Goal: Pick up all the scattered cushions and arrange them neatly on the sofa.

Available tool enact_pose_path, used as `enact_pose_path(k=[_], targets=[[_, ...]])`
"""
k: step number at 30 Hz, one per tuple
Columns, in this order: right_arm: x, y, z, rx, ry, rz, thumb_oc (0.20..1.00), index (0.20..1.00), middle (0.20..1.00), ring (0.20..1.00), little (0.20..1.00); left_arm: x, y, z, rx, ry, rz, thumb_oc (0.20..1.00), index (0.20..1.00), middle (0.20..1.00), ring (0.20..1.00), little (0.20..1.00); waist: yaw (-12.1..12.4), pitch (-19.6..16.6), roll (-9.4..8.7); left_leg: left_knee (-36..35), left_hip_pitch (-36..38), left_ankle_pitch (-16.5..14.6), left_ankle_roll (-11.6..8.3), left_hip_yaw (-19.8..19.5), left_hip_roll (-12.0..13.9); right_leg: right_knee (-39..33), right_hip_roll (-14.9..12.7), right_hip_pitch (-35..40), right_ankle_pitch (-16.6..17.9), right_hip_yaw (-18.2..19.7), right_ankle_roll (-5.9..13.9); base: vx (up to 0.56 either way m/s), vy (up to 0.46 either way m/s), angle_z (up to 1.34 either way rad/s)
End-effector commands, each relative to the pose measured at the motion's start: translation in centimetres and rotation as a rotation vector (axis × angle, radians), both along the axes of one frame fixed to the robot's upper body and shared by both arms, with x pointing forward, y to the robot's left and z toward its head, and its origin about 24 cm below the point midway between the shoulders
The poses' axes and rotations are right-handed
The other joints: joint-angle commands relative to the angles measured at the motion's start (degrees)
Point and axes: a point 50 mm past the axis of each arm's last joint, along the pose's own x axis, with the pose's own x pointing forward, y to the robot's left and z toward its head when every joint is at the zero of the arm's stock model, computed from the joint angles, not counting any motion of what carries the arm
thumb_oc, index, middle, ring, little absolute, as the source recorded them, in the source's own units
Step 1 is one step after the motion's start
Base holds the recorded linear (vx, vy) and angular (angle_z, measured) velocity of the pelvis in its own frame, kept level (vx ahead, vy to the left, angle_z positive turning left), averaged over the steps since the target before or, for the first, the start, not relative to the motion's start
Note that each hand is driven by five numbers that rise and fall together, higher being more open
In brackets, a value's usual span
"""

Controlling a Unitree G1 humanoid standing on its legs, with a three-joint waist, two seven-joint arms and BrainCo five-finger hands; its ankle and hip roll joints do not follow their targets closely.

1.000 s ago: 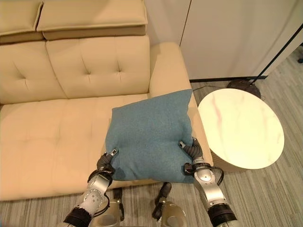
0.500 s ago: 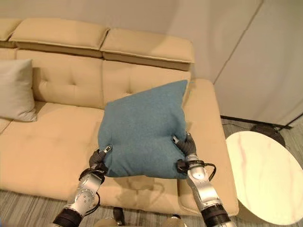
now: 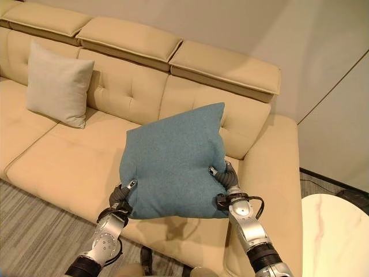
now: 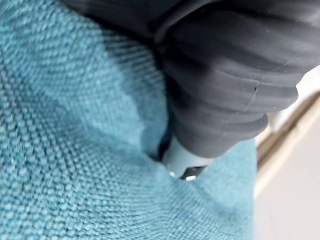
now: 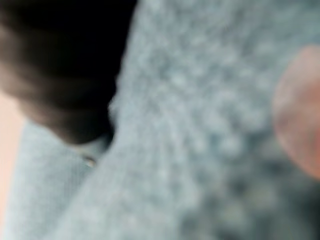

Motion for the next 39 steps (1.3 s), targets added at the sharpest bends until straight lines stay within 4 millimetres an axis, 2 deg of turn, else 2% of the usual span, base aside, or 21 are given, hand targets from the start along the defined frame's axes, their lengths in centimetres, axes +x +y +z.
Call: enact_pose_path(k=[1, 4, 8, 11, 13, 14, 15, 16, 20, 22, 24, 25, 28, 29, 30, 31, 32, 33, 37, 38, 39], targets=[[0.7, 3.6, 3.4, 0.153, -0.192, 0.098, 0.200, 0.200, 0.200, 0.200, 0.200, 2.7, -6.9, 6.6, -0.125, -0.350, -0.269, 0.200, 0.200, 0.200, 0.200, 0.200, -0.4, -2.4, -3.65, 8.4, 0.5, -6.1, -3.21, 3.7, 2.9, 1.6, -1.8, -2.9, 2.2, 0.3, 5.25, 0.04, 0.089, 0.12], [0.5, 3.0, 3.0, 0.138, -0.173, 0.067, 0.200, 0.200, 0.200, 0.200, 0.200, 2.8, -7.2, 6.6, -0.120, -0.345, -0.271, 0.200, 0.200, 0.200, 0.200, 0.200, -0.1, -3.3, -2.88, 1.8, -0.2, -1.3, -4.49, -0.5, 5.9, 1.7, -2.7, -3.2, 1.8, 1.2, 6.19, 0.13, 0.234, 0.07], [0.1, 2.2, 2.6, 0.135, -0.162, 0.040, 0.200, 0.200, 0.200, 0.200, 0.200, 2.6, -7.6, 6.4, -0.111, -0.338, -0.301, 0.200, 0.200, 0.200, 0.200, 0.200, -1.0, -4.3, -2.15, -1.4, 2.0, -1.9, -3.92, -0.2, 4.3, 3.5, -4.2, -3.0, 1.8, 0.9, 7.02, 0.12, 0.216, 0.07], [0.4, 2.7, 3.0, 0.149, -0.177, 0.041, 0.200, 0.200, 0.200, 0.200, 0.200, 2.7, -7.5, 6.7, -0.076, -0.355, -0.318, 0.200, 0.200, 0.200, 0.200, 0.200, -0.8, -3.3, -1.88, -1.2, 3.6, -3.5, -1.87, 0.2, 2.2, 11.3, -6.6, -6.2, 2.4, 3.2, 7.77, 0.08, 0.288, 0.15], [0.6, 3.4, 3.1, 0.160, -0.180, 0.056, 0.200, 0.200, 0.200, 0.200, 0.200, 2.9, -7.0, 6.7, -0.043, -0.364, -0.301, 0.200, 0.200, 0.200, 0.200, 0.200, -0.4, -2.3, -2.15, -1.0, 4.7, -4.4, -0.30, 1.7, 1.1, 17.4, -8.4, -9.9, 6.9, 3.9, 8.84, 0.03, 0.263, -0.26], [0.8, 3.8, 3.3, 0.155, -0.184, 0.070, 0.200, 0.200, 0.200, 0.200, 0.200, 3.0, -6.8, 6.8, -0.047, -0.365, -0.293, 0.200, 0.200, 0.200, 0.200, 0.200, -0.1, -1.7, -1.66, -1.2, 5.3, -4.6, 0.36, 2.3, 0.9, 20.3, -8.9, -11.2, 7.8, 3.7, 8.91, 0.06, 0.382, -0.42], [1.0, 4.5, 3.3, 0.154, -0.182, 0.089, 0.200, 0.200, 0.200, 0.200, 0.200, 3.1, -6.2, 6.8, -0.024, -0.367, -0.272, 0.200, 0.200, 0.200, 0.200, 0.200, 0.2, -1.2, -0.68, -2.2, 7.3, -5.2, 1.02, 4.0, 0.7, 24.6, -9.7, -13.1, 7.0, 1.0, 8.41, 0.06, 0.286, -0.61], [1.0, 4.5, 3.3, 0.154, -0.182, 0.089, 0.200, 0.200, 0.200, 0.200, 0.200, 3.1, -6.2, 6.8, -0.024, -0.367, -0.272, 0.200, 0.200, 0.200, 0.200, 0.200, 0.3, -1.2, -0.71, -2.3, 7.3, -5.2, 1.02, 4.0, 0.7, 24.7, -9.7, -13.2, 6.9, 1.1, 8.42, 0.09, 0.254, -0.99], [1.4, 5.0, 3.5, 0.138, -0.178, 0.130, 0.200, 0.200, 0.200, 0.200, 0.200, 2.9, -5.1, 6.5, -0.007, -0.357, -0.234, 0.200, 0.200, 0.200, 0.200, 0.200, 0.0, -1.3, -0.46, -5.5, 11.7, -6.0, 1.27, 6.1, -1.0, 19.3, -7.1, -15.1, 5.9, -2.9, 7.62, 0.15, 0.128, -0.56], [1.7, 5.4, 3.8, 0.132, -0.191, 0.157, 0.200, 0.200, 0.200, 0.200, 0.200, 3.0, -4.5, 6.6, -0.003, -0.359, -0.203, 0.200, 0.200, 0.200, 0.200, 0.200, 0.8, -1.5, -1.06, -5.1, 12.6, -7.3, 0.75, 7.6, -1.8, 9.8, -6.7, -15.8, 8.0, -10.9, 8.20, 0.19, 0.012, -0.56], [1.7, 5.4, 3.8, 0.125, -0.191, 0.157, 0.200, 0.200, 0.200, 0.200, 0.200, 3.0, -4.4, 6.5, -0.002, -0.351, -0.200, 0.200, 0.200, 0.200, 0.200, 0.200, 0.9, -1.7, -0.61, -5.1, 13.7, -8.6, 0.47, 7.2, -1.6, 8.6, -5.9, -15.6, 7.8, -10.8, 9.27, 0.21, -0.012, -0.55], [1.5, 4.9, 3.6, 0.106, -0.188, 0.153, 0.200, 0.200, 0.200, 0.200, 0.200, 2.9, -4.6, 6.2, -0.006, -0.343, -0.207, 0.200, 0.200, 0.200, 0.200, 0.200, 0.3, -1.9, -1.55, -4.2, 13.2, -8.7, 0.87, 7.2, -2.6, 6.3, -5.8, -15.8, 9.0, -8.8, 8.64, 0.13, -0.044, -0.55], [1.2, 4.0, 3.2, 0.086, -0.174, 0.129, 0.200, 0.200, 0.200, 0.200, 0.200, 2.5, -5.2, 5.7, -0.028, -0.326, -0.222, 0.200, 0.200, 0.200, 0.200, 0.200, -0.3, -2.9, -1.71, -2.3, 13.5, -10.5, 0.85, 7.2, -3.2, 5.2, -4.8, -14.0, 9.0, -6.9, 7.93, 0.25, -0.055, -0.05], [1.1, 2.7, 3.3, 0.077, -0.181, 0.090, 0.200, 0.200, 0.200, 0.200, 0.200, 2.4, -6.0, 5.6, -0.058, -0.320, -0.250, 0.200, 0.200, 0.200, 0.200, 0.200, -1.1, -3.4, -1.92, 4.3, 12.7, -12.8, -0.44, 7.7, -3.1, 3.3, -5.0, -11.4, 9.0, -7.9, 7.13, 0.17, -0.044, 0.16], [1.1, 2.7, 3.3, 0.077, -0.181, 0.090, 0.200, 0.200, 0.200, 0.200, 0.200, 2.4, -6.0, 5.6, -0.058, -0.320, -0.250, 0.200, 0.200, 0.200, 0.200, 0.200, -1.1, -3.4, -1.88, 4.5, 12.6, -12.9, -0.46, 7.7, -3.0, 3.3, -5.0, -11.4, 9.0, -8.0, 7.12, 0.30, -0.148, 0.17], [0.7, 1.9, 3.0, 0.087, -0.175, 0.056, 0.200, 0.200, 0.200, 0.200, 0.200, 2.4, -6.5, 5.5, -0.052, -0.320, -0.280, 0.200, 0.200, 0.200, 0.200, 0.200, -2.1, -3.5, -2.52, 14.2, 9.8, -9.9, -3.88, 8.8, 0.1, 1.1, -4.1, -8.3, 8.5, -7.9, 5.67, 0.12, -0.109, 0.09], [0.7, 1.9, 3.0, 0.087, -0.175, 0.056, 0.200, 0.200, 0.200, 0.200, 0.200, 2.4, -6.5, 5.5, -0.052, -0.320, -0.280, 0.200, 0.200, 0.200, 0.200, 0.200, -2.1, -3.5, -2.46, 14.5, 9.6, -10.1, -3.94, 8.8, 0.3, 1.0, -4.0, -8.3, 8.6, -7.9, 5.61, 0.23, -0.169, 0.24], [0.6, 1.7, 2.9, 0.090, -0.172, 0.058, 0.200, 0.200, 0.200, 0.200, 0.200, 2.4, -6.7, 5.6, -0.067, -0.323, -0.285, 0.200, 0.200, 0.200, 0.200, 0.200, -1.5, -3.1, -2.82, 20.3, 7.4, -7.2, -5.81, 7.6, 2.3, -1.0, -2.8, -5.4, 7.5, -7.7, 4.37, 0.10, -0.066, 0.13], [0.4, 1.6, 2.9, 0.108, -0.168, 0.051, 0.200, 0.200, 0.200, 0.200, 0.200, 2.5, -6.6, 5.8, -0.070, -0.323, -0.269, 0.200, 0.200, 0.200, 0.200, 0.200, -0.9, -2.7, -3.35, 18.6, 4.4, -8.0, -4.59, 5.9, 4.1, -1.8, -2.9, -4.0, 6.8, -6.1, 4.50, 0.14, -0.008, -0.23], [0.4, 1.6, 2.8, 0.103, -0.164, 0.050, 0.200, 0.200, 0.200, 0.200, 0.200, 2.4, -6.4, 5.8, -0.052, -0.326, -0.263, 0.200, 0.200, 0.200, 0.200, 0.200, -0.4, -3.0, -3.33, 13.0, 3.8, -8.1, -3.87, 4.0, 5.4, -1.4, -3.1, -3.9, 6.0, -4.5, 5.00, 0.11, 0.047, -0.23], [0.4, 1.6, 2.8, 0.103, -0.164, 0.050, 0.200, 0.200, 0.200, 0.200, 0.200, 2.4, -6.4, 5.8, -0.052, -0.326, -0.263, 0.200, 0.200, 0.200, 0.200, 0.200, -0.5, -3.1, -3.49, 12.7, 3.7, -7.8, -3.80, 4.0, 5.2, -1.3, -3.3, -4.2, 6.1, -4.5, 5.01, 0.23, 0.095, -0.41]])
